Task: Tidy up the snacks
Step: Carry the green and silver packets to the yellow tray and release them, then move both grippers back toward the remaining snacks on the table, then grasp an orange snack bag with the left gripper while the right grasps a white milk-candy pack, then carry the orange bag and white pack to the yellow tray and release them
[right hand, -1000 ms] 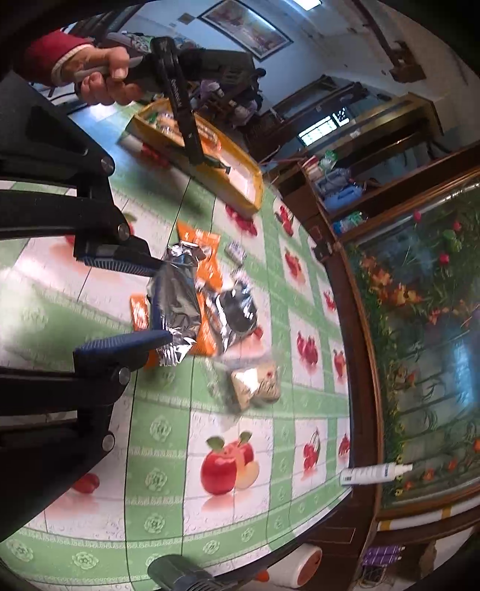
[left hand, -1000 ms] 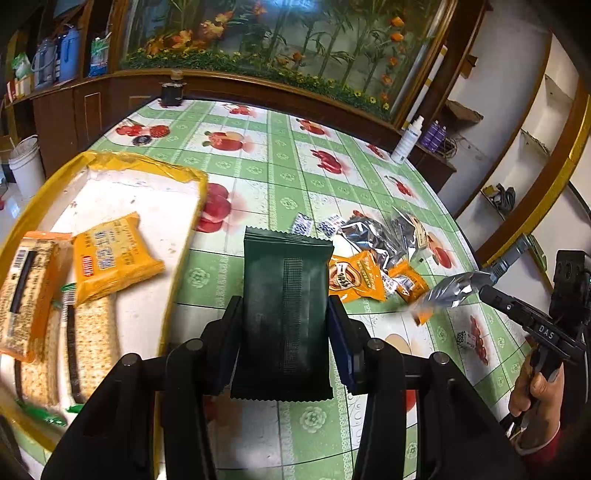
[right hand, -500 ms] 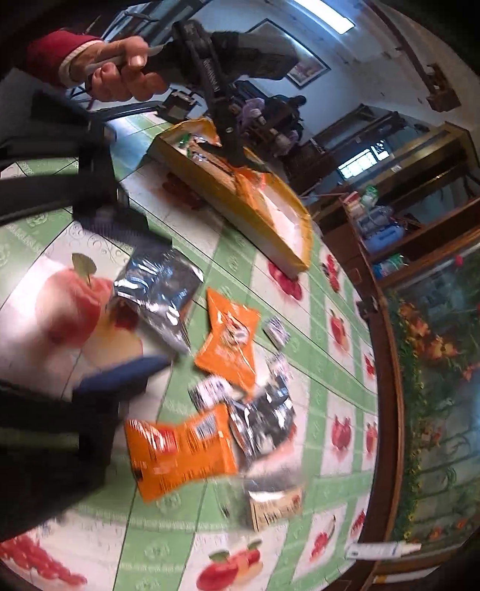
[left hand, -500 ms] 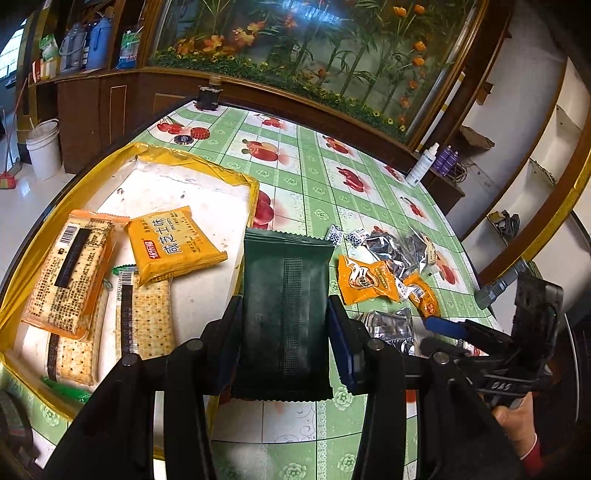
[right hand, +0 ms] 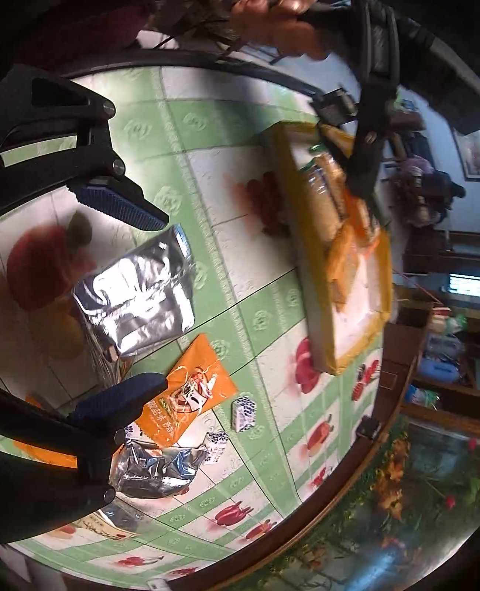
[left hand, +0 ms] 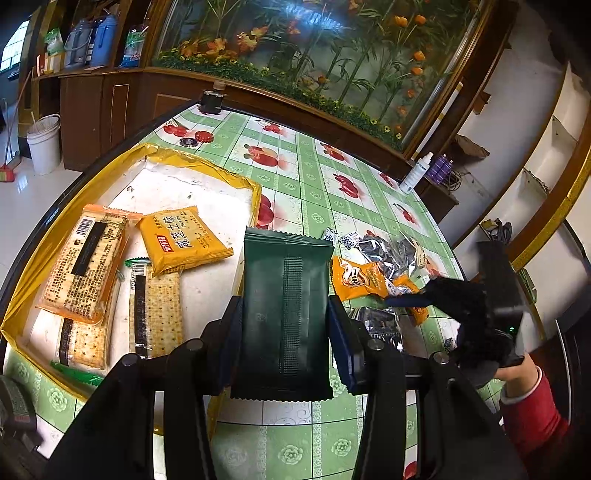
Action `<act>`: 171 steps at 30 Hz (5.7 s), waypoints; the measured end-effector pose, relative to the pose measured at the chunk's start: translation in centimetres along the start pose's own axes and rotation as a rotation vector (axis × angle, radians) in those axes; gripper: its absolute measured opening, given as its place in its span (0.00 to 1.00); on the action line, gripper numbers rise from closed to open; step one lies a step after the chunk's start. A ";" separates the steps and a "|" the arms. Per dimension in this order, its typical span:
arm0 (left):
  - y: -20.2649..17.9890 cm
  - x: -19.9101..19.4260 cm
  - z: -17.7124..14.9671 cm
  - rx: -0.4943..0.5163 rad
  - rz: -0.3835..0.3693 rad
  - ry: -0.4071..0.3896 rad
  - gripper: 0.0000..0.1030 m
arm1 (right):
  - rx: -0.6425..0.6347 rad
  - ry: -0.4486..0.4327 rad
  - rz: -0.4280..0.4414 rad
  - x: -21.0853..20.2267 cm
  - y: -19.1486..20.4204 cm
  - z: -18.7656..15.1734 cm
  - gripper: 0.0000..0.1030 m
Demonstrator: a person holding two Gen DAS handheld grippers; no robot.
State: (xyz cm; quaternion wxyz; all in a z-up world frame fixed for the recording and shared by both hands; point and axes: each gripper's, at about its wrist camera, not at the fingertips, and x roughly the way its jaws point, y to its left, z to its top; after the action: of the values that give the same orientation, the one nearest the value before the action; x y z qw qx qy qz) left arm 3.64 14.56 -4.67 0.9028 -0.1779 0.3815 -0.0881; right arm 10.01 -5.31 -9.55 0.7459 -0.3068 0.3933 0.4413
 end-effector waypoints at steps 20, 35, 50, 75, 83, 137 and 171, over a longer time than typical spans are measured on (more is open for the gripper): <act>1.1 -1.3 -0.4 0.001 0.050 -0.042 0.41 | 0.220 -0.136 0.037 0.2 0.5 -1.6 0.57; 7.2 -1.8 0.0 -0.077 0.265 -0.034 0.41 | 0.572 -0.362 0.313 2.3 -0.3 9.0 0.57; 7.7 -1.6 0.2 -0.039 0.461 -0.051 0.58 | 0.671 -0.326 0.349 6.8 -0.5 13.1 0.59; -2.1 -0.4 -1.1 0.093 0.388 -0.072 0.69 | 1.080 -0.662 0.520 -5.1 -5.3 -4.3 0.82; -7.7 3.6 -3.6 0.185 0.271 0.038 0.69 | 0.994 -0.643 0.251 -14.1 -7.3 -13.8 0.81; -11.3 21.5 4.4 0.635 0.058 0.464 0.83 | 0.599 -0.044 -0.280 -7.8 -5.9 -19.2 0.38; -4.1 4.0 -0.1 0.166 -0.064 0.136 0.05 | 0.752 -0.349 0.106 -8.1 -3.0 -12.2 0.19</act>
State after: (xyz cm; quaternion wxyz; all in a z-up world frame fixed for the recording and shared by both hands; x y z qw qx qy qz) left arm 6.26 9.55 -5.74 0.8832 -0.1083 0.4274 -0.1600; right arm 6.40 -19.81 -8.41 0.8376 0.0871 0.4100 0.3503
